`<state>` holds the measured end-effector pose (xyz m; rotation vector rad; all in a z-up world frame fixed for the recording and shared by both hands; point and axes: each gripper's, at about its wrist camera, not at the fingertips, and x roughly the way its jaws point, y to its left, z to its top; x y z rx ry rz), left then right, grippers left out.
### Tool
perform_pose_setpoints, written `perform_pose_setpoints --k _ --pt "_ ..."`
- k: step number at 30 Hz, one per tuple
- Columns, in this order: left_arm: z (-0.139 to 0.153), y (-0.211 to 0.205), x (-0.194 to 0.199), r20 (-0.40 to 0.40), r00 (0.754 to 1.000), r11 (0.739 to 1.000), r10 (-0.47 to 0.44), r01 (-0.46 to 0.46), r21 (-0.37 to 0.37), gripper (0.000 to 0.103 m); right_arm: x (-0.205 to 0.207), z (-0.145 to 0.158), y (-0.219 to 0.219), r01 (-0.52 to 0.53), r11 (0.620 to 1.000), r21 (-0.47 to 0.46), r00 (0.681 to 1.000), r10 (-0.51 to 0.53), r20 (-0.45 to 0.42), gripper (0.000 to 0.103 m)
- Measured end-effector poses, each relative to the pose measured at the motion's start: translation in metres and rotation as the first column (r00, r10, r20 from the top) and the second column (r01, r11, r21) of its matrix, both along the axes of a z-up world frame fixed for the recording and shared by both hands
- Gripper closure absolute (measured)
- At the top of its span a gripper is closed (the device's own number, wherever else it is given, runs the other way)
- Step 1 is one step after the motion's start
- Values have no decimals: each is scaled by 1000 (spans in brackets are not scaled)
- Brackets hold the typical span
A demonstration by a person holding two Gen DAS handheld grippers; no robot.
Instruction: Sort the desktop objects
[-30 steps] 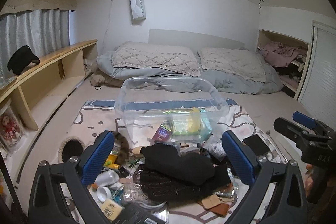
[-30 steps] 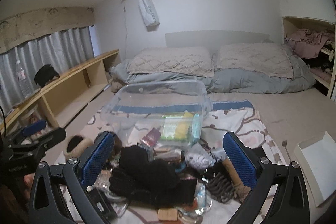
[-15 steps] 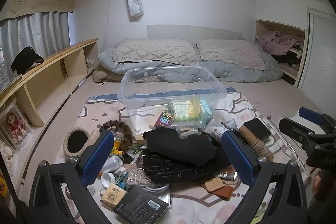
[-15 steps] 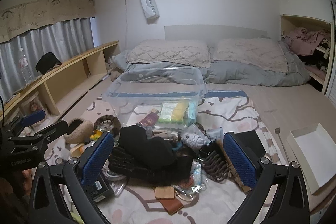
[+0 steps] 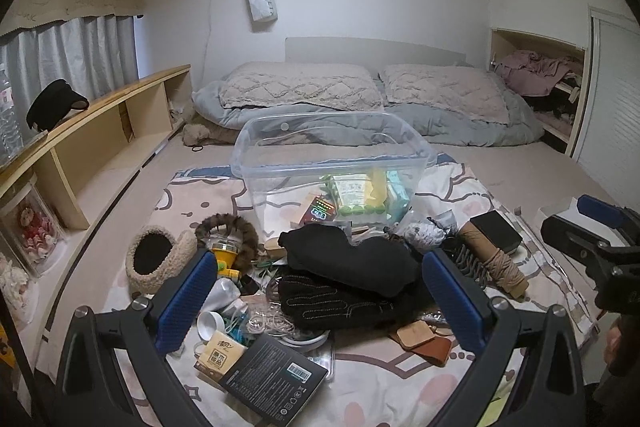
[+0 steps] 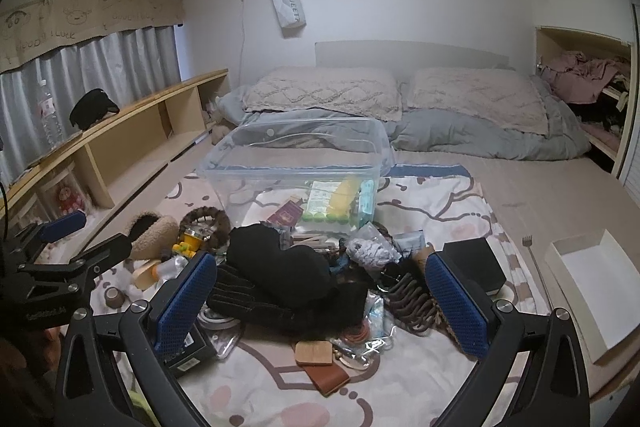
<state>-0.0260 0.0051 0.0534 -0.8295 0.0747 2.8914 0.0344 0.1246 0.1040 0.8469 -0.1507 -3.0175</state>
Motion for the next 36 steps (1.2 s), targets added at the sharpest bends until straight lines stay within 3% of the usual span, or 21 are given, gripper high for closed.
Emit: perform_pose_setpoints --k 11,36 --pt "1 -9 0 3 1000 999 9 -9 37 0 -3 -2 -7 -4 999 37 1000 3 23 0" --pt "3 -4 5 -15 1000 1000 -19 19 10 0 -2 -3 -4 5 1000 31 1000 -5 19 0"
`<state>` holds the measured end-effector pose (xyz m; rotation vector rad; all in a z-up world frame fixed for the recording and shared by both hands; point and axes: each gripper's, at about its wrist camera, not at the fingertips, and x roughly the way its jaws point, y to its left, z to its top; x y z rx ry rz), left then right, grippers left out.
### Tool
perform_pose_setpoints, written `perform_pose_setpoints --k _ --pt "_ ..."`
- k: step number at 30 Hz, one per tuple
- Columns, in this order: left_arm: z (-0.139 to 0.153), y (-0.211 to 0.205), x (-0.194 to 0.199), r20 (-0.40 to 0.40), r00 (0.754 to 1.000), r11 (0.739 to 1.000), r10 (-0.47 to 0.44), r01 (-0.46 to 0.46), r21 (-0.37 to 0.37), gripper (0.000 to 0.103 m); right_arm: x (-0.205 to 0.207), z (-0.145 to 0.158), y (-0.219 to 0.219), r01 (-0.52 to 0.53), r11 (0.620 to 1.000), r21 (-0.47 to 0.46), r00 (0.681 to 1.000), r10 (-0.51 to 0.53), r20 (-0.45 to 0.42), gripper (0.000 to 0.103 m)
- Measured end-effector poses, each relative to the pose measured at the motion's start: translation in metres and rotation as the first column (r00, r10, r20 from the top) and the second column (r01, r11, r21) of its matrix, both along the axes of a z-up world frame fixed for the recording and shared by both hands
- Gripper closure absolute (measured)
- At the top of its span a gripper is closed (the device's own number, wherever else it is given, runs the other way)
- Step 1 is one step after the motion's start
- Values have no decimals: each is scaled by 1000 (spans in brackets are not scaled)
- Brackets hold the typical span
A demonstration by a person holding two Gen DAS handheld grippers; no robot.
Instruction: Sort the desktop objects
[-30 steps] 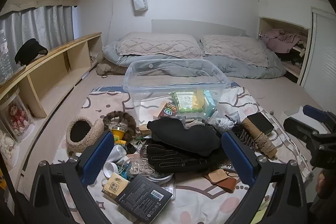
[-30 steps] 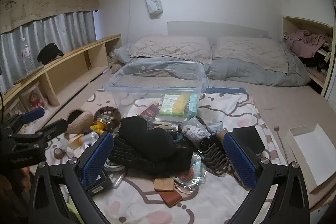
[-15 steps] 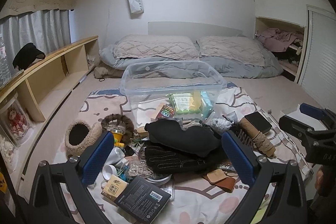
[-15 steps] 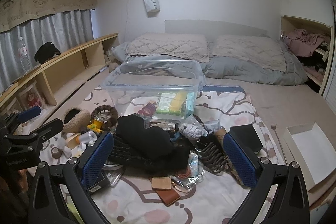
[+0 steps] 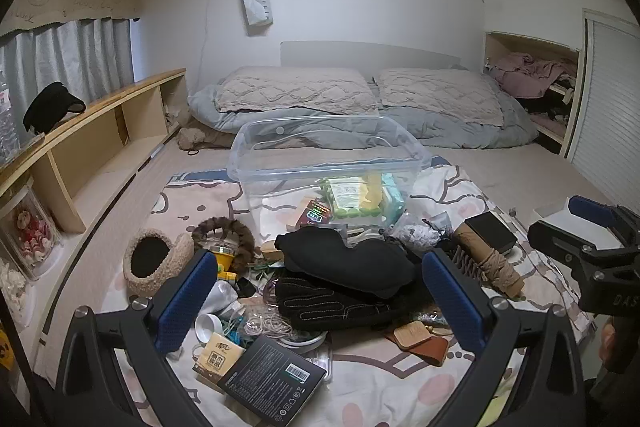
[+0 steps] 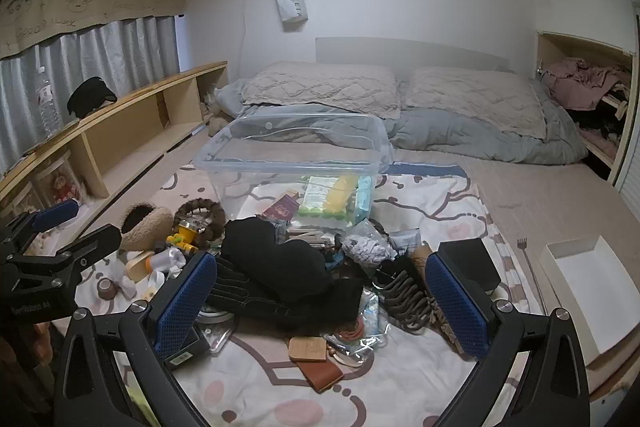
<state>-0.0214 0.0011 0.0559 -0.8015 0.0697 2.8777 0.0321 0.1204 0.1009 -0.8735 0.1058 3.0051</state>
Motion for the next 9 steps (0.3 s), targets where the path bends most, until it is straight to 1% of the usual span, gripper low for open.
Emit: perform_pose_setpoints --k 9 --pt "0 0 1 1 1000 1000 -2 2 -3 0 0 0 0 -1 1000 -2 1000 1 1 0"
